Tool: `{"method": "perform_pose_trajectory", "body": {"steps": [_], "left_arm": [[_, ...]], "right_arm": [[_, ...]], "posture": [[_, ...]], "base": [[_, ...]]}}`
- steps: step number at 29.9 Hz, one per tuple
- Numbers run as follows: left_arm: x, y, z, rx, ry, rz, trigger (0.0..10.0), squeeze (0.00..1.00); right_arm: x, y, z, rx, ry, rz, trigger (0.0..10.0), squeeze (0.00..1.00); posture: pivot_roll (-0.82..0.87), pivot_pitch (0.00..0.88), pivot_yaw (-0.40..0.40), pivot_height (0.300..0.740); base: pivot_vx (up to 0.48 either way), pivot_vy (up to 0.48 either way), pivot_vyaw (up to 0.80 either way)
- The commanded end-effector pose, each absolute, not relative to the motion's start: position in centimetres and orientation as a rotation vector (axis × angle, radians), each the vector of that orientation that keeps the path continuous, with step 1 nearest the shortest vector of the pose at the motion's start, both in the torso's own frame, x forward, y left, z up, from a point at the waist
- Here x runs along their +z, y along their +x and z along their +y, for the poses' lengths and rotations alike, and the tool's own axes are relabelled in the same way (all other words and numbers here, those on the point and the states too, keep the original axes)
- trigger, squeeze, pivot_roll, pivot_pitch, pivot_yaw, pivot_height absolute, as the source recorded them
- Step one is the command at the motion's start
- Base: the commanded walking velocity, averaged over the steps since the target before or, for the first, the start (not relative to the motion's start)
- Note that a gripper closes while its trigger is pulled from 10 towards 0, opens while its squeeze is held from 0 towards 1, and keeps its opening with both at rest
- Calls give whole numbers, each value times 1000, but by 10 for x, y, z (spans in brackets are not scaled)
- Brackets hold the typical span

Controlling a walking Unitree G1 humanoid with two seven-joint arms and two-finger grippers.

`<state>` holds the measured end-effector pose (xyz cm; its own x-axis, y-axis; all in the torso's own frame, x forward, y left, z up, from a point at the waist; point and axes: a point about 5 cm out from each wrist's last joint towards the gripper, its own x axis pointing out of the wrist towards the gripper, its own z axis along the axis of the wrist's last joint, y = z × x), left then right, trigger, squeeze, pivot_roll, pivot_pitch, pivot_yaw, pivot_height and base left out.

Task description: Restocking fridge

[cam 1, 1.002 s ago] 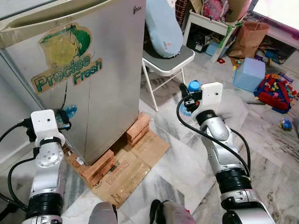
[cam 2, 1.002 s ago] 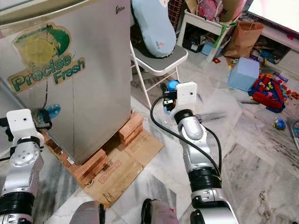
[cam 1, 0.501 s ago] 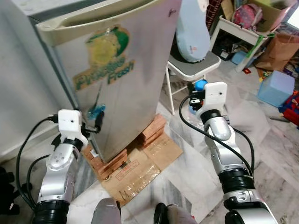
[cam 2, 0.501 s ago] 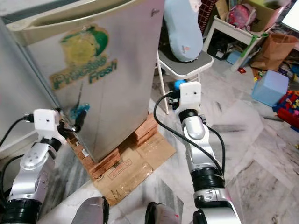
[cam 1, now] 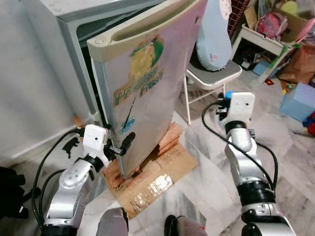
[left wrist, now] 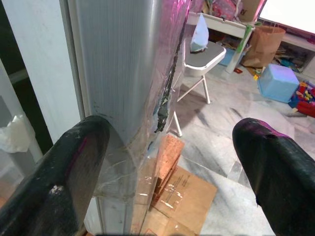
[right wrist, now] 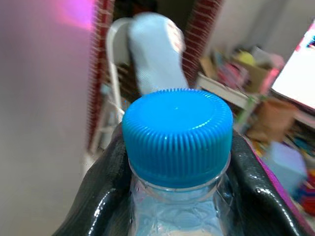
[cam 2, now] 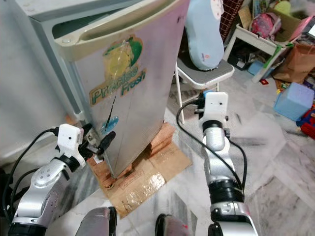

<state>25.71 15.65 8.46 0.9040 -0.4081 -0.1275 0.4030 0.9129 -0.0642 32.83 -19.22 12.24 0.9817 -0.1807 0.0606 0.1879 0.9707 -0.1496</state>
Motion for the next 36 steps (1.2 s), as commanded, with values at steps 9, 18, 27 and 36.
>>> {"method": "perform_pose_trajectory", "body": {"steps": [9, 18, 27, 36], "left_arm": [[97, 262, 122, -570, -49, 118, 10000, 0], [96, 257, 111, -630, -40, 129, 10000, 0], [98, 259, 104, -652, -41, 125, 10000, 0], [107, 257, 70, -858, -64, 128, 10000, 0]], "right_arm": [[118, 322, -201, -260, -184, -22, 10000, 0], [113, 318, -210, -316, -208, 14, 10000, 0], [107, 312, -216, -354, -214, 46, 10000, 0], [103, 307, -220, -398, -232, 73, 10000, 0]], "posture": [[81, 116, -81, 740], [80, 116, -80, 740], [80, 113, -78, 740], [65, 110, -66, 740]], "base": [[0, -444, -605], [0, -437, -93], [0, -376, 0], [0, 0, 0]]}}
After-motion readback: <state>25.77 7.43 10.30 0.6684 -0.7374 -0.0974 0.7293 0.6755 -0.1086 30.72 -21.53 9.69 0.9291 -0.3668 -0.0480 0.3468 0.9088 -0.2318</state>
